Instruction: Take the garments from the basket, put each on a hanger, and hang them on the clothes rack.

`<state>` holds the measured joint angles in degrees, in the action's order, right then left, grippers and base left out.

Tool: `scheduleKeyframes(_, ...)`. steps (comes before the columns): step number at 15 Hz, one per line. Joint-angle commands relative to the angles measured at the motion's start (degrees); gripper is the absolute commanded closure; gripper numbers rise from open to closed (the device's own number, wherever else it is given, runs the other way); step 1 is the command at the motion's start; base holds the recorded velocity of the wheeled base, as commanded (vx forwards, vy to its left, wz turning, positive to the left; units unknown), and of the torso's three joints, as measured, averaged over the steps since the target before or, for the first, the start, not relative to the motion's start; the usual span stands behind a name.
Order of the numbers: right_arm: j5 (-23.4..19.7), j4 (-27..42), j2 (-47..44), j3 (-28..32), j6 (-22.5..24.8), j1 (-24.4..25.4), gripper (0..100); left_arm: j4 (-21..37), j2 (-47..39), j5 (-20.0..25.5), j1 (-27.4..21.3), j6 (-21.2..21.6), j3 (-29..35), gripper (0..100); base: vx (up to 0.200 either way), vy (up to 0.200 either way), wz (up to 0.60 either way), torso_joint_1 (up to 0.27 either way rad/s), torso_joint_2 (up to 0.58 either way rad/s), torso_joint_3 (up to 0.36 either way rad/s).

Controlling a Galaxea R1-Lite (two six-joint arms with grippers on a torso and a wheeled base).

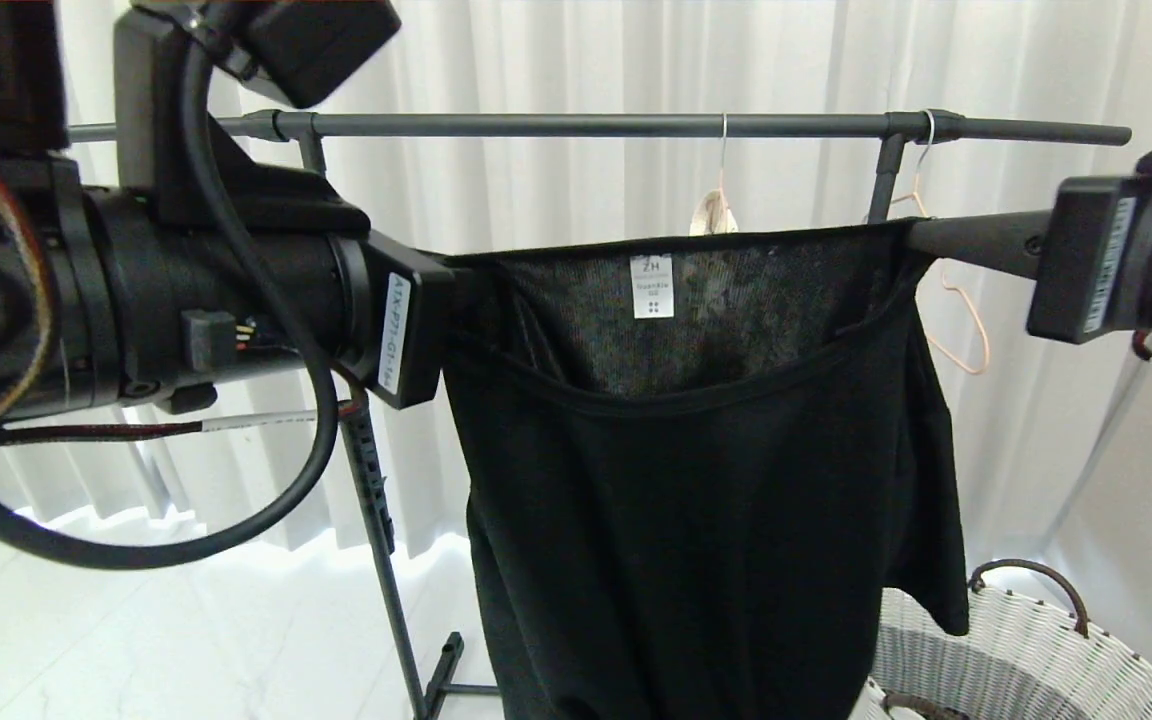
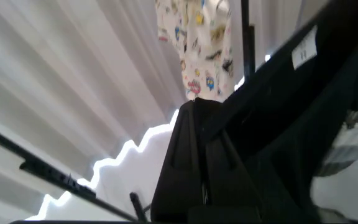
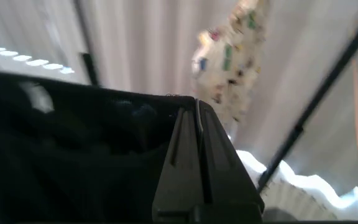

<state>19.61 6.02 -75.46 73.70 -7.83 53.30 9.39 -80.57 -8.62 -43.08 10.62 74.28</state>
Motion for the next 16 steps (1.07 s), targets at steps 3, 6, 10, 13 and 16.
scheduleKeyframes(3, -2.12, 0.04, 3.04, -0.14, 4.75, -2.23, 100, -3.94, -0.56, -0.08, -0.25, -0.07, -0.54, 100, 0.0, 0.0, 0.0, 0.0, 0.0, 0.0)
scheduleKeyframes(6, -2.04, 0.92, 2.86, -0.14, 5.28, -2.58, 100, -4.03, 0.24, -0.08, -0.6, 0.1, -2.38, 100, 0.0, 0.0, 0.0, 0.0, 0.0, 0.0)
scheduleKeyframes(10, -2.3, 8.22, 8.31, -0.05, 5.19, -1.97, 100, -4.2, -0.38, 0.01, -2.8, 0.19, -1.94, 100, 0.0, 0.0, 0.0, 0.0, 0.0, 0.0)
scheduleKeyframes(13, -2.56, 14.98, 12.79, -0.93, 5.1, 4.27, 100, -5.52, -3.72, 0.09, -3.15, 0.19, -0.01, 100, 0.0, 0.0, 0.0, 0.0, 0.0, 0.0)
scheduleKeyframes(16, -2.83, 16.13, 13.85, -2.43, 4.84, 14.91, 100, -8.51, -9.43, -0.08, -3.15, 0.46, 5.88, 100, 0.0, 0.0, 0.0, 0.0, 0.0, 0.0)
